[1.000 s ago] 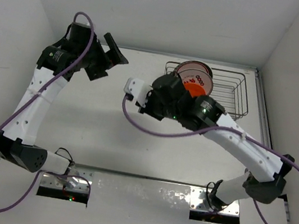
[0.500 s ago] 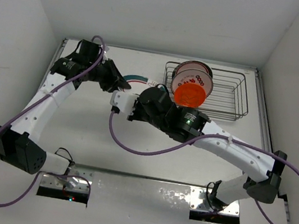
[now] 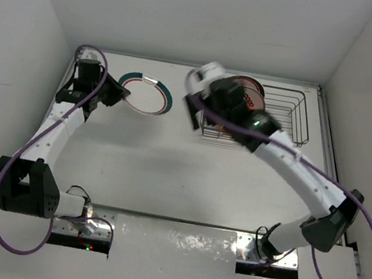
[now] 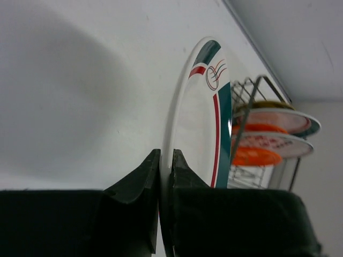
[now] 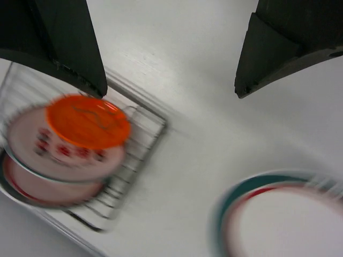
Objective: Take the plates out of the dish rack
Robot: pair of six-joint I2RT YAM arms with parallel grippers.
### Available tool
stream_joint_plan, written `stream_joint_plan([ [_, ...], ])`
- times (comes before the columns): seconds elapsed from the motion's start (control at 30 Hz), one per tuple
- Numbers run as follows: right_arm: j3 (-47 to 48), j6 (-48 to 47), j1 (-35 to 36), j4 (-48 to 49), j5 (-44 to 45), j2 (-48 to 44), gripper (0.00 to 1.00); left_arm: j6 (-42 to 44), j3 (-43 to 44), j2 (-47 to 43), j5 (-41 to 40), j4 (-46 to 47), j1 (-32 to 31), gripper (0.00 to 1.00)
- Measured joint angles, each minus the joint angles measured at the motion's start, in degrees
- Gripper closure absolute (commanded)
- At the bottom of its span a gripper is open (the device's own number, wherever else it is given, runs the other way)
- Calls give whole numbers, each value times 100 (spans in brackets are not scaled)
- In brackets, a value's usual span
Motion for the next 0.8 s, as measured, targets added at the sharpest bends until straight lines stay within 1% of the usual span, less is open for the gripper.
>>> stream_joint_plan([
  [0.1, 730, 1403, -1541, -855, -63, 44, 1, 238, -498, 155, -358, 994, 144, 100],
  [0.13, 894, 1823, -2199, -1049, -144, 37, 1, 295, -603, 313, -374, 1327, 186, 100],
  [0.17, 973, 2288, -2857, -1213, -219, 15, 1, 334, -693, 586, -332, 1757, 254, 100],
  [0.27, 704, 3252, -3987, -1436, -717, -118, 1, 376, -852, 1351, -175, 2610, 382, 100],
  [0.33, 326, 3729, -4347, -1475, -962, -262, 1, 369, -870, 1941, -37, 3014, 511, 100],
  [0.4, -50, 4041, -4385, -1484, -1204, -433, 1, 363, -857, 2483, 35, 3303, 610, 100],
  [0.5, -221, 4256, -4310, -1486, -1508, -529, 1, 243, -765, 3115, 214, 3486, 719, 100],
  [0.6, -170, 4363, -4264, -1401, -1690, -494, 3, 177, -328, 3495, 345, 3565, 741, 84],
  [0.63, -146, 4406, -4266, -1344, -1740, -463, 6, 186, -111, 3630, 332, 3552, 741, 73],
  [0.67, -101, 4474, -4264, -1318, -1753, -402, 8, 197, 72, 3764, 291, 3536, 741, 68],
  [0.7, 13, 4586, -4264, -1311, -1757, -286, 10, 201, 190, 3858, 271, 3486, 737, 55],
  [0.73, 127, 4710, -4264, -1303, -1753, -142, 12, 210, 372, 4011, 267, 3423, 734, 46],
  [0.77, 297, 4872, -4264, -1325, -1727, 42, 16, 197, 505, 4127, 234, 3322, 737, 40],
  [0.8, 494, 5045, -4264, -1305, -1690, 282, 17, 190, 638, 4247, 221, 3200, 734, 25],
])
